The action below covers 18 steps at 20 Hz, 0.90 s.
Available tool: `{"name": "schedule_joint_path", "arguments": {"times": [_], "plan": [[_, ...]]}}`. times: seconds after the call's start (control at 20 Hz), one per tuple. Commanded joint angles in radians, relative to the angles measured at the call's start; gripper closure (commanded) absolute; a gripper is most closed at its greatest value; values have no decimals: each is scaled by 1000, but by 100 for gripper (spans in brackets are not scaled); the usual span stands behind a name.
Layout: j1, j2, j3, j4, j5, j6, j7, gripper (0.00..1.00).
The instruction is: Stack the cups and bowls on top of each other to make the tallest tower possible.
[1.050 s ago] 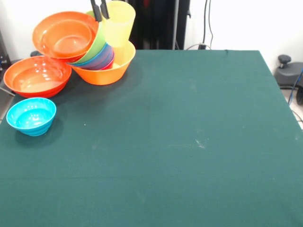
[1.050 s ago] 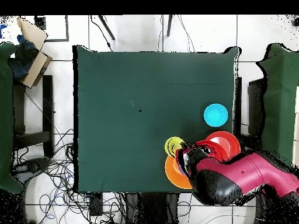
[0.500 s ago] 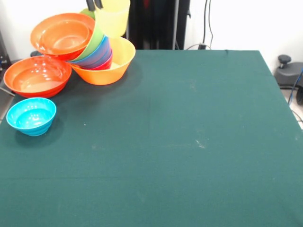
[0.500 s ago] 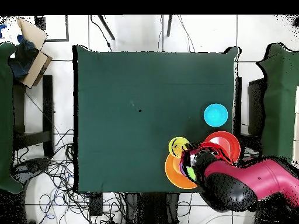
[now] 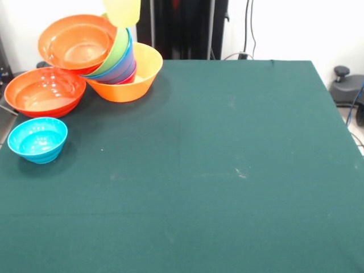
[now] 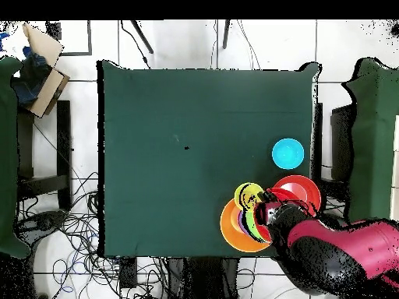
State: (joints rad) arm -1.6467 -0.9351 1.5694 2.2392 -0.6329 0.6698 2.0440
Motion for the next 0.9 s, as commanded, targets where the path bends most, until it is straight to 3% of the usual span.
{"name": "schedule_joint_path", "arguments": {"times": [0.05,0.65,0.9], "plan": [[18,45,-13,-1,-38,131,-374,100],[-2,156,-143,-24,-167,77,-486,100],[-27,183,-175,-4,-219,39,-490,100]]}}
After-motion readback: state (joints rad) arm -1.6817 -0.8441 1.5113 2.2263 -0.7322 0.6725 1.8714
